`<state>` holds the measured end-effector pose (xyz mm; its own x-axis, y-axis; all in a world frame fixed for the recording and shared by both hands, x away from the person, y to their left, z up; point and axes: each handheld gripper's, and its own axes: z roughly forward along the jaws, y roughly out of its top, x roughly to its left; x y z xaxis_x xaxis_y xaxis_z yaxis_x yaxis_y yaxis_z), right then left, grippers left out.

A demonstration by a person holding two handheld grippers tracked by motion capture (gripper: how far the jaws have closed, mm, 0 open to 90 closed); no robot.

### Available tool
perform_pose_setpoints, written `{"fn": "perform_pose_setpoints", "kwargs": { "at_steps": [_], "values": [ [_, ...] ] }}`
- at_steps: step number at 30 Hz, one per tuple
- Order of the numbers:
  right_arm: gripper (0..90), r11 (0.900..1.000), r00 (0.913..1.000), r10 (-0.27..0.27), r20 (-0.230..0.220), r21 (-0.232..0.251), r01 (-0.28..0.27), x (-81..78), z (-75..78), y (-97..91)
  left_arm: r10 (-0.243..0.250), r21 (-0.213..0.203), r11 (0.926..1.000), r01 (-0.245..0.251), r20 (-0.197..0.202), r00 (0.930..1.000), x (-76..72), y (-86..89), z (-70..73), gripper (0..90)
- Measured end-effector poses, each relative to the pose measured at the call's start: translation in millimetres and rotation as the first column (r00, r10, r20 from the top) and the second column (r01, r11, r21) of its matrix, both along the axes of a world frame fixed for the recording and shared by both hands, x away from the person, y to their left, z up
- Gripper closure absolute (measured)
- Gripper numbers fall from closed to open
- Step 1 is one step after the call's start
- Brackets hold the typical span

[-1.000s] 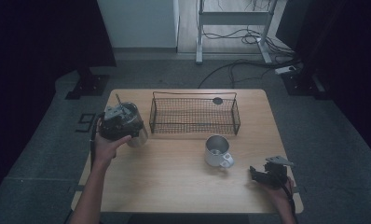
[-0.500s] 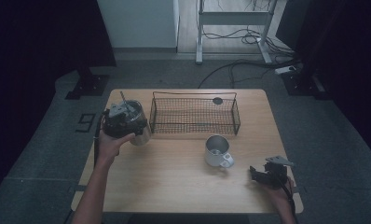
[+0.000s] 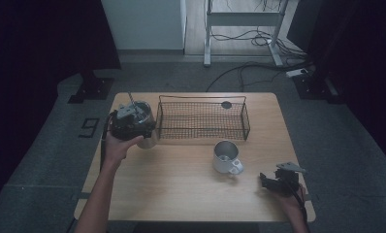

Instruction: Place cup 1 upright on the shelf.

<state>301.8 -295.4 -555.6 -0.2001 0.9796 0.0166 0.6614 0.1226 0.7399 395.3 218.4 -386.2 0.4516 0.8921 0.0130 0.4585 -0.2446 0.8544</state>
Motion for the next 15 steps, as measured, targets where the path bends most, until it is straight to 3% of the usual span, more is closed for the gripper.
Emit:
{"fn": "perform_pose_setpoints", "kwargs": {
  "at_steps": [15],
  "values": [
    [13.6,1.0000,1.0000,0.001,0.001,-0.001,-0.001,0.0,0.0,-0.1,-0.017,-0.001,0.9998,0.017,0.006,0.9998,7.1,-11.7,4.3,4.2]
  ]
}}
